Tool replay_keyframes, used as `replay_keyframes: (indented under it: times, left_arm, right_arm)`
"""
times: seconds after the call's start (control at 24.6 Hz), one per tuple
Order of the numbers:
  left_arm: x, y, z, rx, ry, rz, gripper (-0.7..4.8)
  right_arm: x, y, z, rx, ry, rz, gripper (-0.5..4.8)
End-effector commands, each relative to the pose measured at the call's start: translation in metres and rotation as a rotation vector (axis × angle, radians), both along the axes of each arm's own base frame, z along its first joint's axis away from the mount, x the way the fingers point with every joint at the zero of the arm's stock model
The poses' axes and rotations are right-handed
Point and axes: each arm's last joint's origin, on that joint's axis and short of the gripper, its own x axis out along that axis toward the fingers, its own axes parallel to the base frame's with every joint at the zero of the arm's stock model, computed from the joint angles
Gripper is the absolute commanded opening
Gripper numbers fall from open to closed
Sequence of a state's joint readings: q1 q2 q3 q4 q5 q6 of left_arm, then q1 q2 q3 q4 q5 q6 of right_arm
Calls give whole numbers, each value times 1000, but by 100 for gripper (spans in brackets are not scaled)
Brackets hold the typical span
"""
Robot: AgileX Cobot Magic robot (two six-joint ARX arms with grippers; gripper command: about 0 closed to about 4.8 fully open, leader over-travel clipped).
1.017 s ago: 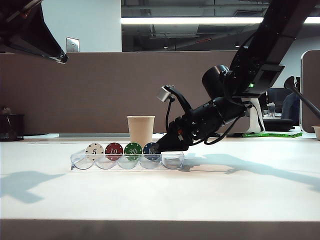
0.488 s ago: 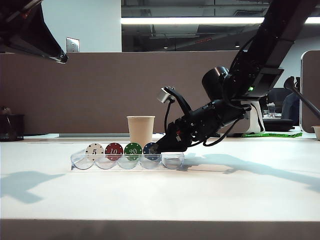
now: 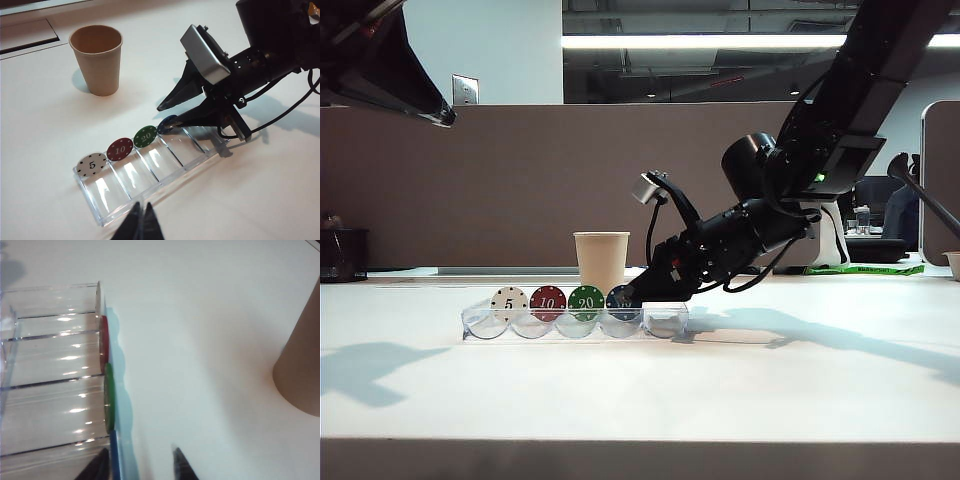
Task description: Pick up the chip with the greater value and put it into the paper cup.
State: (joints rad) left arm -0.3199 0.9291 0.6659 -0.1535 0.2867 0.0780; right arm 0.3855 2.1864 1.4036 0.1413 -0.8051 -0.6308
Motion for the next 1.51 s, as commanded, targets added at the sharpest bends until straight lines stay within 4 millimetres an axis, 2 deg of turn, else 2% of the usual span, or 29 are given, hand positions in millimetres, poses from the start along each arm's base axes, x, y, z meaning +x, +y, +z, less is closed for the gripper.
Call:
replay_keyframes:
  times: [0.04, 0.12, 0.98, 1.3, 1.42, 1.51]
  left_arm:
    - [0, 0, 3, -7, -17, -6, -5]
    - [0, 0, 3, -7, -17, -6, -5]
    - [0, 0, 3, -7, -17, -6, -5]
    - [0, 0, 3, -7, -16, -6, -5]
    - [0, 0, 3, -7, -16, -6, -5]
    - [0, 0, 3, -7, -16, -6, -5]
  right_arm:
    - [0, 1, 2, 11, -7, 7, 114]
    - [0, 1, 2, 12, -5, 6, 94]
    - [-1, 2, 5, 48, -1, 55, 94]
    - [-1, 2, 14, 59, -28, 56, 92]
    - [-1, 2, 13, 55, -19, 55, 54]
    - [-2, 2, 13, 53, -14, 55, 50]
